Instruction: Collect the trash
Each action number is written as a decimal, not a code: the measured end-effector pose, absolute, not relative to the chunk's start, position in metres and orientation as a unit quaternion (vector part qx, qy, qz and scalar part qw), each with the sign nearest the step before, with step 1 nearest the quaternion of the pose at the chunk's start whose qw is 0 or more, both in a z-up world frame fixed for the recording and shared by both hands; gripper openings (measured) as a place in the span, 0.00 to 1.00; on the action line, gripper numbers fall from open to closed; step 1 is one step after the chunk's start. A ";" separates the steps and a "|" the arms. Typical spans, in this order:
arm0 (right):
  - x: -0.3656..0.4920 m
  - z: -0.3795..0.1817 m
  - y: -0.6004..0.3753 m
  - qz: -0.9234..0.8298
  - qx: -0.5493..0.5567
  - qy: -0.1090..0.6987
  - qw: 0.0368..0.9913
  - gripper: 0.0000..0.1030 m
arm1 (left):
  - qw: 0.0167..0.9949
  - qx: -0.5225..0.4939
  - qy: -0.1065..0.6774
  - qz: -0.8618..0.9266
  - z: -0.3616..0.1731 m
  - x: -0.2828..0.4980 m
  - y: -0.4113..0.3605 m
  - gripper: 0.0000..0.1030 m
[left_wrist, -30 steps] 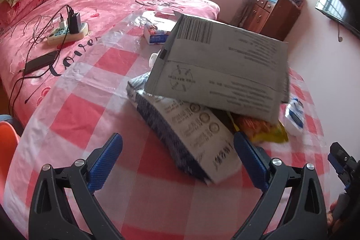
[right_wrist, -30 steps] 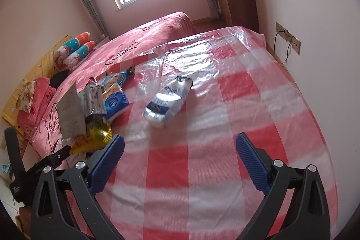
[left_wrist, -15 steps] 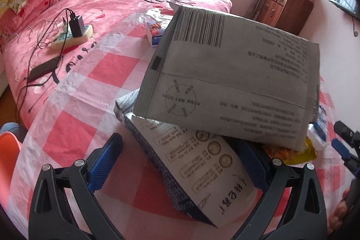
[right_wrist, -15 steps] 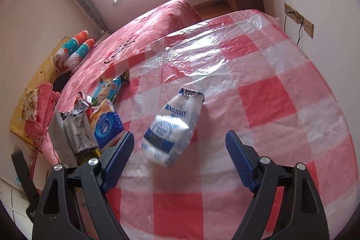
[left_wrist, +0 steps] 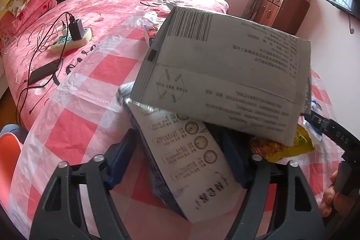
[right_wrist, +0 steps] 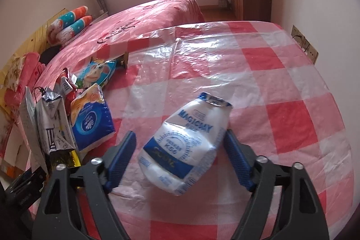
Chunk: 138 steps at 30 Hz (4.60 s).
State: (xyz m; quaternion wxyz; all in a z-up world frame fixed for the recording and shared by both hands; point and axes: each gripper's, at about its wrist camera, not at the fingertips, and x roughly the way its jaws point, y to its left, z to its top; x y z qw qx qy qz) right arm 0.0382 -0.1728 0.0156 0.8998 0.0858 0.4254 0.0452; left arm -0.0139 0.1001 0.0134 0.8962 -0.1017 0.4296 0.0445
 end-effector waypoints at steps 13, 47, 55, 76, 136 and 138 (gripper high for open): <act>0.006 0.020 -0.173 0.081 0.100 0.411 0.903 0.47 | 0.897 -0.108 0.428 0.014 0.017 -0.049 0.112 0.59; -0.088 0.016 -0.135 0.090 0.004 0.431 0.898 0.58 | 0.888 -0.125 0.431 -0.100 0.019 -0.140 0.121 0.59; -0.102 0.021 -0.132 0.090 -0.002 0.415 0.905 0.58 | 0.876 -0.153 0.428 -0.160 0.022 -0.154 0.120 0.59; -0.122 0.045 -0.138 0.092 0.040 0.398 0.912 0.58 | 0.854 -0.159 0.421 -0.262 0.036 -0.164 0.103 0.38; -0.131 0.121 0.132 0.436 -0.031 0.400 0.806 0.58 | 0.895 -0.174 0.382 0.152 0.040 -0.199 0.342 0.60; -0.132 0.113 0.167 0.459 -0.042 0.408 0.788 0.58 | 0.888 -0.180 0.387 0.170 0.026 -0.208 0.361 0.61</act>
